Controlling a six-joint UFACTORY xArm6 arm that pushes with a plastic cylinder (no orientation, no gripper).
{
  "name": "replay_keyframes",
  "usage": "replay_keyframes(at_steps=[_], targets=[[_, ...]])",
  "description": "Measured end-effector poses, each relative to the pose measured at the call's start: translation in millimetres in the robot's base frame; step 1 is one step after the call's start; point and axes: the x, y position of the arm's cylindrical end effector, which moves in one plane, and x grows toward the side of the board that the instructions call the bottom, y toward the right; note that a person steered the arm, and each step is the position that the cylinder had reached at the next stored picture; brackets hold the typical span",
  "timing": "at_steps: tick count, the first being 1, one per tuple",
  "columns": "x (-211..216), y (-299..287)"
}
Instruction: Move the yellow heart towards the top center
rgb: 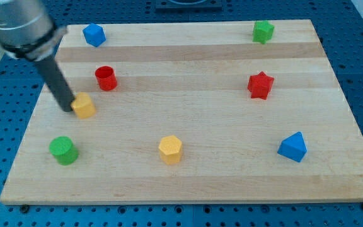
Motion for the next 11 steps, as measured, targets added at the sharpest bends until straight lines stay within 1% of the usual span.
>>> replay_keyframes(at_steps=[1, 2, 3, 4, 5, 6, 7, 9, 10, 11], targets=[[18.6, 33.0], [19.0, 20.8], [20.3, 20.7], [31.0, 38.1], [6.0, 136.3], [-22.4, 154.4], [-61.3, 101.5], [-57.1, 166.7], [-84.8, 178.8], [-143.0, 179.4]])
